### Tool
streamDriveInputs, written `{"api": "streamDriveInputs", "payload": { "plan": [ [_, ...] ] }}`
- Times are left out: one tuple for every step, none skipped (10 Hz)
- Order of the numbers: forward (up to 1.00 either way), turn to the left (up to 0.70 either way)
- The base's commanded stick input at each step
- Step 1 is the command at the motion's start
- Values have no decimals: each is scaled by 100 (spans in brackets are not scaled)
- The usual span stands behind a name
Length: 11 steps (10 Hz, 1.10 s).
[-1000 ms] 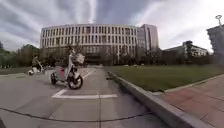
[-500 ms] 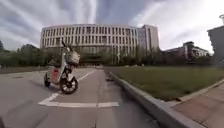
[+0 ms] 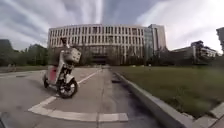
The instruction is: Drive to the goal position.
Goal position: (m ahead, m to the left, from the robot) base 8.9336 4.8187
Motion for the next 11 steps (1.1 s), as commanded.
{"api": "streamDriveInputs", "payload": {
  "plan": [
    [85, 0],
    [85, 0],
    [85, 0],
    [85, 0],
    [85, 0],
    [85, 0],
    [85, 0],
    [85, 0],
    [85, 0],
    [85, 0],
    [85, 0]
  ]
}}
